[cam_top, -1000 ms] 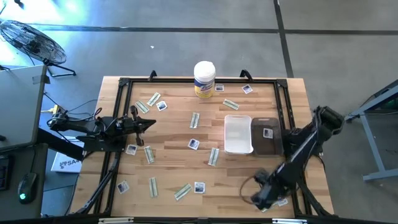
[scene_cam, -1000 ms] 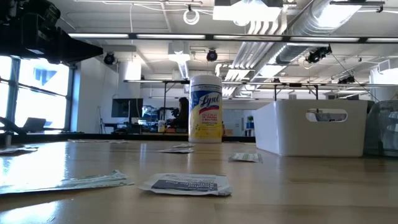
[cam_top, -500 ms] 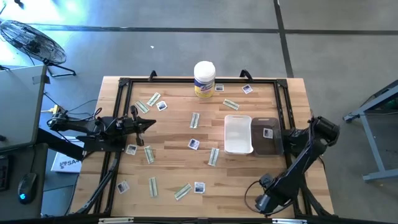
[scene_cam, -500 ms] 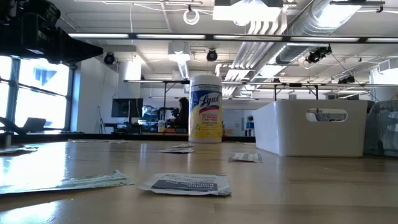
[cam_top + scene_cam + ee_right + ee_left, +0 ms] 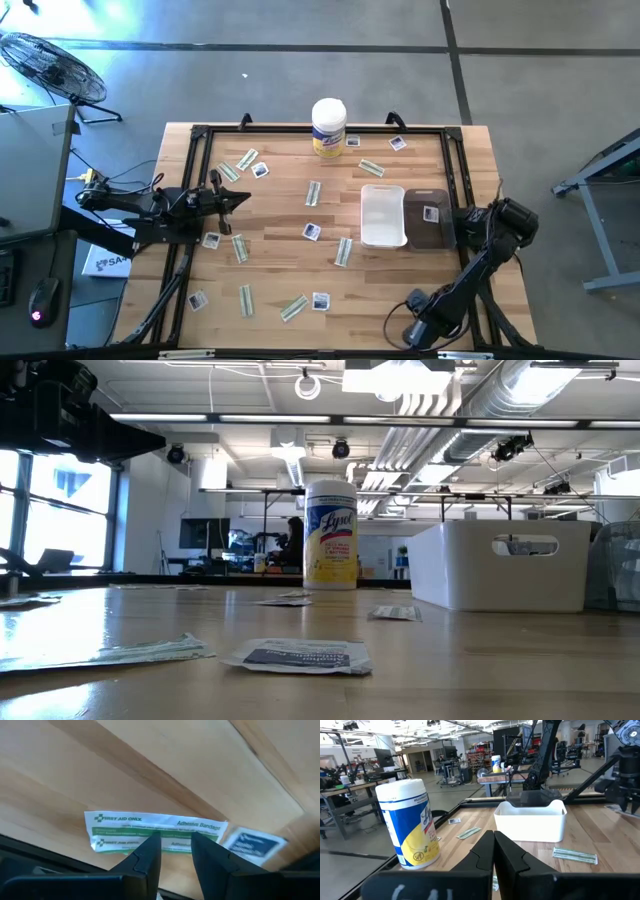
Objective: Pick & Place First Aid Supplies
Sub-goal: Put the green bandage pack into the white bin
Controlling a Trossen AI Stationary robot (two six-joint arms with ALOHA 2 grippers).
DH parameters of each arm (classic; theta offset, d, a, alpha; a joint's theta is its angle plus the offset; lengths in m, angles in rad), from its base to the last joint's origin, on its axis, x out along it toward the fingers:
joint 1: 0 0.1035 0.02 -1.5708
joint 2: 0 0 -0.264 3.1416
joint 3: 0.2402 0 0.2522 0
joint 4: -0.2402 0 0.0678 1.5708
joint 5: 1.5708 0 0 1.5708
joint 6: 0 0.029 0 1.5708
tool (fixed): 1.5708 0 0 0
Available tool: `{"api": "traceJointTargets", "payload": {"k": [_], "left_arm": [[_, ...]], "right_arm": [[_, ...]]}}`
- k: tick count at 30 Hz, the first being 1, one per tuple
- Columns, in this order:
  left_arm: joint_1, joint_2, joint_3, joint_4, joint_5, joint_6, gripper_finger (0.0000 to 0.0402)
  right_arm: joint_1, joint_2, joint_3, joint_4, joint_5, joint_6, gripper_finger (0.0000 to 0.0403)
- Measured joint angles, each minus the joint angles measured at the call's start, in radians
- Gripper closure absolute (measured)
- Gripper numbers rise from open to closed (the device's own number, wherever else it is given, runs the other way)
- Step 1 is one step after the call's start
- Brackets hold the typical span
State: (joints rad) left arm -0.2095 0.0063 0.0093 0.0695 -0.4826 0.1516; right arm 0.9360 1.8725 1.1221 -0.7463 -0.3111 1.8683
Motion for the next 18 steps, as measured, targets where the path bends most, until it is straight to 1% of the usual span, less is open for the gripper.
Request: {"api": "traceJointTargets", "payload": {"k": [7, 9, 13, 18], "left_arm": [[0.0, 0.0, 0.0, 0.0, 0.0, 0.0, 0.0401], [0.0, 0.0, 0.0, 0.0, 0.0, 0.0, 0.0401], [0.0, 0.0, 0.0, 0.0, 0.0, 0.0, 0.0401], [0.0, 0.0, 0.0, 0.0, 0.0, 0.0, 0.0401]], "right_arm": [[-0.014, 0.0, 0.0, 0.042, 0.083, -0.003, 0.0302], [-0.026, 0.0, 0.001, 0.045, 0.121, -0.017, 0.0302], [-0.062, -0.002, 0.003, 0.057, 0.198, -0.07, 0.0302], [-0.116, 0.0, 0.025, 0.047, 0.245, -0.175, 0.0302]]}}
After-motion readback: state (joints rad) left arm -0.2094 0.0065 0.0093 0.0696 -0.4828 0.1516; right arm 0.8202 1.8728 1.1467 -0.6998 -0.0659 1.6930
